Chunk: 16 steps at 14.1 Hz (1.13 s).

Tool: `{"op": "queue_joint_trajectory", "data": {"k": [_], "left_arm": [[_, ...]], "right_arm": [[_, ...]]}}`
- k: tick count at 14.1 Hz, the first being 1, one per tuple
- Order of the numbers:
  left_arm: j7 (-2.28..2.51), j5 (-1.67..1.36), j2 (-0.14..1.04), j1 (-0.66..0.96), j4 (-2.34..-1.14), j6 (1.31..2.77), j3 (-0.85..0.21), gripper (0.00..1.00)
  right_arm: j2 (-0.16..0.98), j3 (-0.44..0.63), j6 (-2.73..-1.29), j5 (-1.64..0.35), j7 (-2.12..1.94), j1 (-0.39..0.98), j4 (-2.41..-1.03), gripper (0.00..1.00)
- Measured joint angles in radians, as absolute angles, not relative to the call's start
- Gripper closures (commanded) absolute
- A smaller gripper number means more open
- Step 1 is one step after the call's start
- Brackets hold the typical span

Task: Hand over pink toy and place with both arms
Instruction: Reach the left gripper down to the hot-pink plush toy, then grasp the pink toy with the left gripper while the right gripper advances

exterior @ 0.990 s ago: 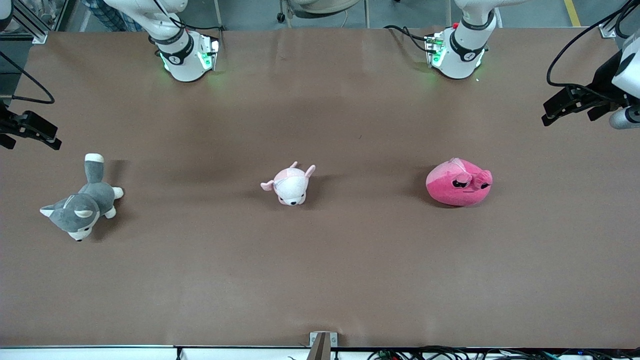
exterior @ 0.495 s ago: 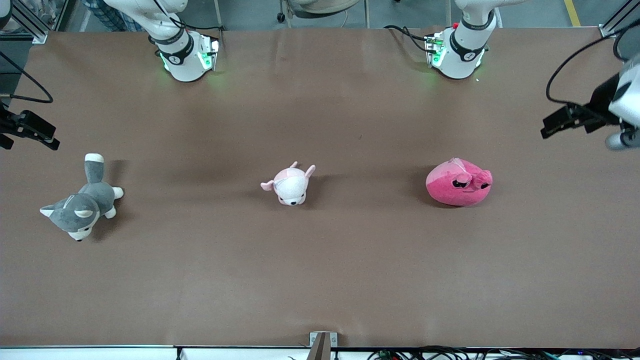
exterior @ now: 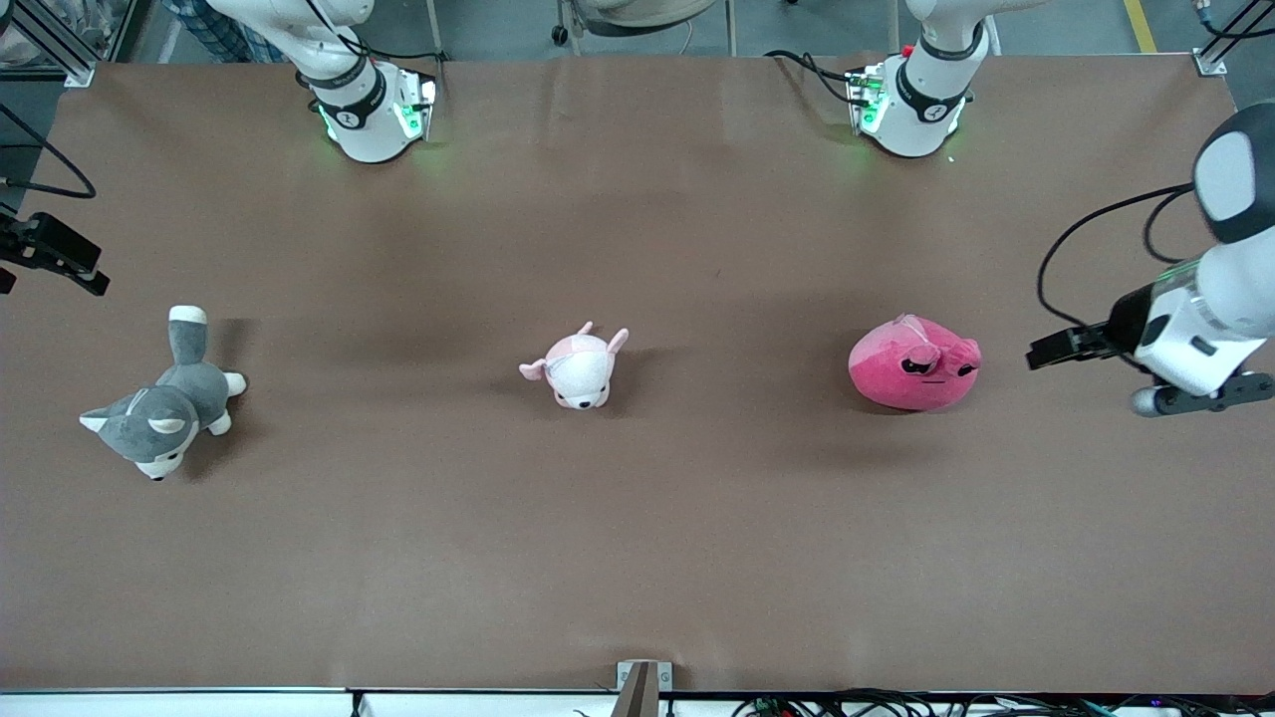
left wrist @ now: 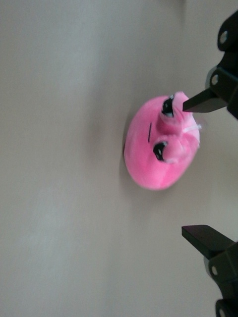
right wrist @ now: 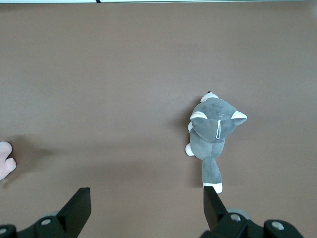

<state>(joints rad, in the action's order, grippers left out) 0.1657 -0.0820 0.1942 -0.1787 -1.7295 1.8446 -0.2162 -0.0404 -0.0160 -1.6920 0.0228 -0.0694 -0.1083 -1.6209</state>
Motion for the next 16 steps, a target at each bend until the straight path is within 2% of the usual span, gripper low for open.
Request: {"op": "queue_joint_trajectory", "data": {"k": [1, 4, 8, 10, 13, 16], "left_arm": [[0.166, -0.1, 0.194, -0.176, -1.76, 1.864, -0.219, 0.01], [0.177, -0.113, 0.193, -0.171, -1.835, 1.915, -0.223, 0.19], [0.179, -0.114, 0.192, -0.168, -1.917, 1.984, -0.228, 0.21], [0.18, -0.114, 0.192, -0.167, -1.945, 2.003, -0.229, 0.38], [0.18, -0.114, 0.192, -0.167, -1.968, 2.025, -0.229, 0.43], [0.181, -0.114, 0.192, -0.167, -1.975, 2.028, -0.228, 0.53]], "right_arm": [[-0.04, -0.017, -1.692, 0.023, -0.069, -0.108, -1.621, 0.0], [-0.034, -0.022, -1.685, -0.024, -0.068, -0.108, -1.621, 0.0], [-0.021, -0.022, -1.67, -0.1, -0.069, -0.109, -1.622, 0.0], [-0.021, -0.031, -1.643, -0.102, -0.069, -0.099, -1.621, 0.0], [-0.021, -0.034, -1.631, -0.102, -0.069, -0.074, -1.62, 0.0], [-0.012, -0.035, -1.611, -0.119, -0.07, -0.052, -1.621, 0.0]]}}
